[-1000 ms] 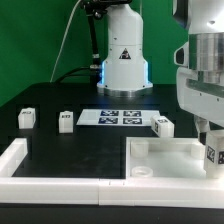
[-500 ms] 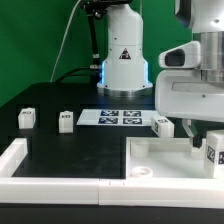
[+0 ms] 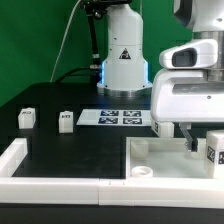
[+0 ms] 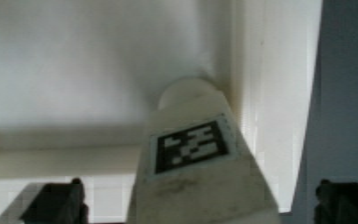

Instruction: Assemble one leg

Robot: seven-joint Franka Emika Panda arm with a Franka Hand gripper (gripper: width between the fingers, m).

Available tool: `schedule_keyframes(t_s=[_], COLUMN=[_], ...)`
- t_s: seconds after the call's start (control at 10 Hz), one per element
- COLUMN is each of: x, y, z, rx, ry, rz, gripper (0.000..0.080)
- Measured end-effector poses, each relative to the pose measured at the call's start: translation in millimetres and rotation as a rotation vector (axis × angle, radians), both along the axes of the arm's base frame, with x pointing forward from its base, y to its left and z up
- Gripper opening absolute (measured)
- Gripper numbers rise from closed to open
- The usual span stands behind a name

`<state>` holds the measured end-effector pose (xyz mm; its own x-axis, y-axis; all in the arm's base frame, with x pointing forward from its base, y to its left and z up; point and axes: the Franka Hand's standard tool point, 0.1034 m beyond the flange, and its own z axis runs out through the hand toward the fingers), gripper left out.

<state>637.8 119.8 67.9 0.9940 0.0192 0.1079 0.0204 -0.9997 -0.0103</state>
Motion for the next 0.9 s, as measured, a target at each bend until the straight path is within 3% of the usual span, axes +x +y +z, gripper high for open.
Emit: schedule_keyframes(t_s=[0.1,0.2,0.4,0.6,0.9], x=[-0.2,-0.2,-0.2,-0.1,-1.0], y=[-0.8,-0.8,-0.8,-1.1,-2.7], z=[-0.7,-0.7,-0.8,-0.7,-1.5], rx=[-0.001,0.0,0.0,0.009,0.042], ry=[0.001,0.001,0.001,0.002,0.005], rz=[-0.002,-0.005,-0.006,-0.084,-0.442], gripper=[0.0532,0.0532,0.0286,0.0288,0.0288])
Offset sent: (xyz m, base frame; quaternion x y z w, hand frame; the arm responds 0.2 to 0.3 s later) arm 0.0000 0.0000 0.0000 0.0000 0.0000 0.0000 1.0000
